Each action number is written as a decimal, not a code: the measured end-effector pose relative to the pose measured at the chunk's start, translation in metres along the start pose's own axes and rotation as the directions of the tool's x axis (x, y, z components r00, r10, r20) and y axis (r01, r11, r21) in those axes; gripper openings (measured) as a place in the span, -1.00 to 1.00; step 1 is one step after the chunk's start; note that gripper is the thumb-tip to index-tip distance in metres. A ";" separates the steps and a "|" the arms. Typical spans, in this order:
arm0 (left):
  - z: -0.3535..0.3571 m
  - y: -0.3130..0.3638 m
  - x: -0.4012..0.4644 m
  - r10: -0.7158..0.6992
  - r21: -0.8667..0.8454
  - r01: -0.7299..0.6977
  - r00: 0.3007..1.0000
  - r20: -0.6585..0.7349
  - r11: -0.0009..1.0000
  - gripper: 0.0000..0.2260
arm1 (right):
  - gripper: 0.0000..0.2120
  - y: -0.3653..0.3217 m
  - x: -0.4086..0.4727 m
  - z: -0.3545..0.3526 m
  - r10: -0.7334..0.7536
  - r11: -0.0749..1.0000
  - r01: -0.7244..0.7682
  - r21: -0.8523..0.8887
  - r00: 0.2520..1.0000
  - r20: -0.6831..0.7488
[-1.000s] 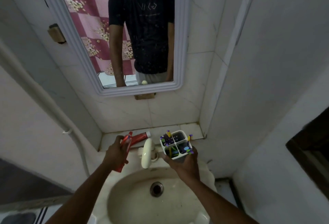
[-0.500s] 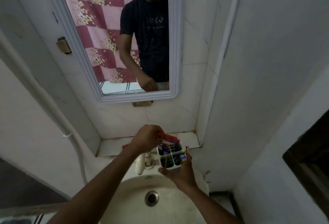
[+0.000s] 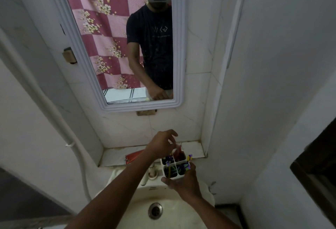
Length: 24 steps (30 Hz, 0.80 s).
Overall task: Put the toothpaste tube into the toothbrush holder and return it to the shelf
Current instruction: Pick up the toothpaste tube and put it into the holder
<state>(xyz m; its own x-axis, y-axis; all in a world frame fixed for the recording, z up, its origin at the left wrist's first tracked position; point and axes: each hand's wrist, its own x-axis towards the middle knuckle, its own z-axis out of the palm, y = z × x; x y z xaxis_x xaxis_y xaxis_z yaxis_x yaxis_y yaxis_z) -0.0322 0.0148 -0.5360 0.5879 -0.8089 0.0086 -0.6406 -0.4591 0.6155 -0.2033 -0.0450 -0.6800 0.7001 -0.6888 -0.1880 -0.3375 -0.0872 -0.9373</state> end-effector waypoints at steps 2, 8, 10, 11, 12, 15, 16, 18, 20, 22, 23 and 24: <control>-0.003 -0.008 -0.004 -0.053 -0.132 0.042 0.995 -0.085 0.990 -0.81 | 0.21 0.001 0.003 -0.001 0.016 1.000 -0.016 0.007 1.000 -0.006; -0.016 -0.070 -0.028 -0.249 -0.217 0.191 0.925 -0.285 0.957 -0.84 | 0.15 0.002 -0.002 -0.003 0.007 1.000 -0.007 0.003 1.000 -0.026; -0.018 -0.098 -0.038 -0.312 -0.181 0.268 0.902 -0.297 0.946 -0.90 | 0.13 -0.004 -0.007 -0.005 -0.009 1.000 0.008 -0.002 1.000 -0.024; -0.018 -0.111 -0.043 -0.336 -0.147 0.305 0.895 -0.293 0.941 -0.90 | 0.12 -0.008 -0.009 -0.006 -0.018 1.000 0.018 -0.006 0.999 -0.028; -0.018 -0.124 -0.048 -0.359 -0.107 0.343 0.889 -0.283 0.933 -0.89 | 0.11 -0.010 -0.010 -0.006 -0.022 1.000 0.021 -0.011 0.999 -0.029; -0.013 -0.156 -0.059 -0.405 0.008 0.415 0.891 -0.206 0.910 -0.83 | 0.09 -0.013 -0.012 -0.007 -0.027 0.999 0.026 -0.021 0.999 -0.031; -0.011 -0.163 -0.060 -0.422 0.043 0.435 0.890 -0.172 0.900 -0.82 | 0.10 -0.014 -0.011 -0.007 -0.025 0.999 0.024 -0.028 0.999 -0.034; -0.006 -0.176 -0.059 -0.452 0.106 0.461 0.887 -0.095 0.881 -0.77 | 0.15 -0.013 -0.009 -0.007 -0.015 0.999 0.013 -0.048 0.999 -0.046; 0.000 -0.193 -0.053 -0.480 0.191 0.475 0.877 -0.023 0.859 -0.58 | 0.16 -0.013 -0.008 -0.006 -0.014 0.998 0.011 -0.060 0.999 -0.053; 0.009 -0.211 -0.045 -0.524 0.270 0.496 0.851 0.039 0.825 -0.40 | 0.15 -0.013 -0.007 -0.005 -0.016 0.997 0.012 -0.070 0.998 -0.060; 0.014 -0.217 -0.043 -0.540 0.291 0.503 0.839 0.060 0.814 -0.38 | 0.14 -0.013 -0.006 -0.005 -0.021 0.998 0.016 -0.067 0.998 -0.063; 0.017 -0.218 -0.042 -0.541 0.308 0.499 0.839 0.064 0.810 -0.40 | 0.13 -0.014 -0.006 -0.005 -0.023 0.998 0.019 -0.063 0.998 -0.063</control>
<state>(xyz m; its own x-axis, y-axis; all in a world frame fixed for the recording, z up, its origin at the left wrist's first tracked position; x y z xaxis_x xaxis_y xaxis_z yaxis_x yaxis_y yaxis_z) 0.0748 0.1428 -0.6840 0.8082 -0.4534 -0.3759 -0.3774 -0.8887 0.2605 -0.2059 -0.0430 -0.6643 0.6666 -0.7307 -0.1474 -0.3630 -0.1454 -0.9204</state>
